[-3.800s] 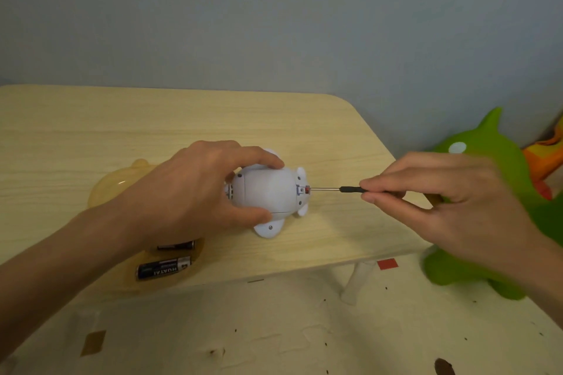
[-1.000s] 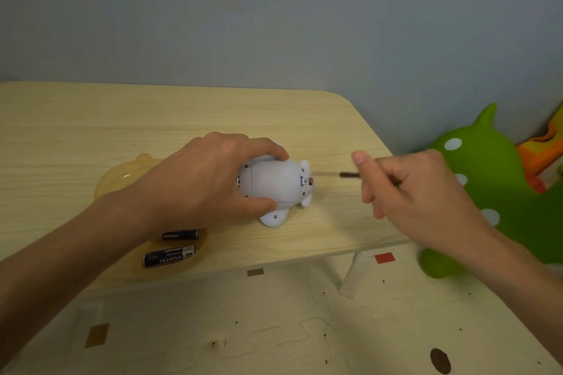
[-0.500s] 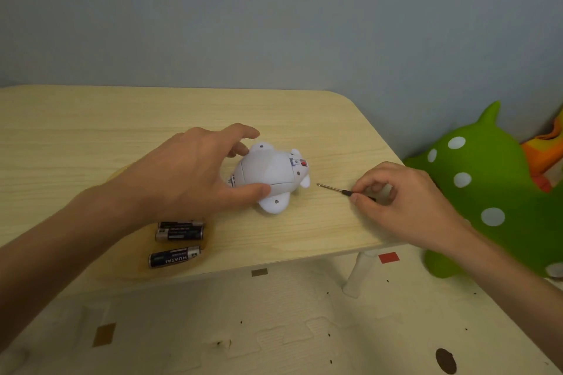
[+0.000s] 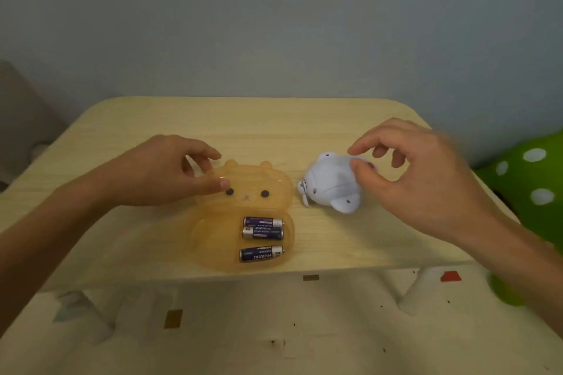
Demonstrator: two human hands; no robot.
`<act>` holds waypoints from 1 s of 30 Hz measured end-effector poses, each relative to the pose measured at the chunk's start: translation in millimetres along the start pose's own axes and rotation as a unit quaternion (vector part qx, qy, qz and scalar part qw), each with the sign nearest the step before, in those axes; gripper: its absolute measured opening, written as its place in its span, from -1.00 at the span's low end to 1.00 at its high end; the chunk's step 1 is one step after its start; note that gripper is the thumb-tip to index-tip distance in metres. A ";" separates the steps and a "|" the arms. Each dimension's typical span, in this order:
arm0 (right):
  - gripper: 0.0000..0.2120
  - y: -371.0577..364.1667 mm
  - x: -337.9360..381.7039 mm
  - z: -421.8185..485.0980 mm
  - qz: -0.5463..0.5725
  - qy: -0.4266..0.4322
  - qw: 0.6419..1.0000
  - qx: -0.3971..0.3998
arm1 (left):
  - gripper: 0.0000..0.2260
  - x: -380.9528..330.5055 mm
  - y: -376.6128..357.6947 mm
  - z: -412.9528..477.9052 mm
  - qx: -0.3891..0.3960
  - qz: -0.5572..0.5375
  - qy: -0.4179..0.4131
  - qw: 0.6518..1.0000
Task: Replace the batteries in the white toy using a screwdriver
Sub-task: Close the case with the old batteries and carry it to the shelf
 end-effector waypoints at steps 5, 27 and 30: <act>-0.79 -29.4 27.0 8.5 -0.001 0.020 0.998 0.052 | -0.64 -3.3 -5.8 0.5 -0.010 -0.054 0.018 0.998; -0.19 -63.7 57.1 10.6 -0.060 0.071 0.943 0.320 | -0.37 -19.8 -4.5 -44.6 -0.012 -0.125 -0.127 0.984; -0.22 -65.5 57.1 9.9 -0.080 0.092 0.945 0.305 | -0.34 -22.5 -9.8 -43.2 -0.013 -0.117 -0.127 0.985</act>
Point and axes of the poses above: each hand's wrist, its own z-axis towards the middle knuckle, its own y-axis out of the back of the hand, x = y × z, the point moved 4 cm from there along z, towards the middle knuckle, and after that the axes turned 7 degrees about -x, right-handed, at the moved point
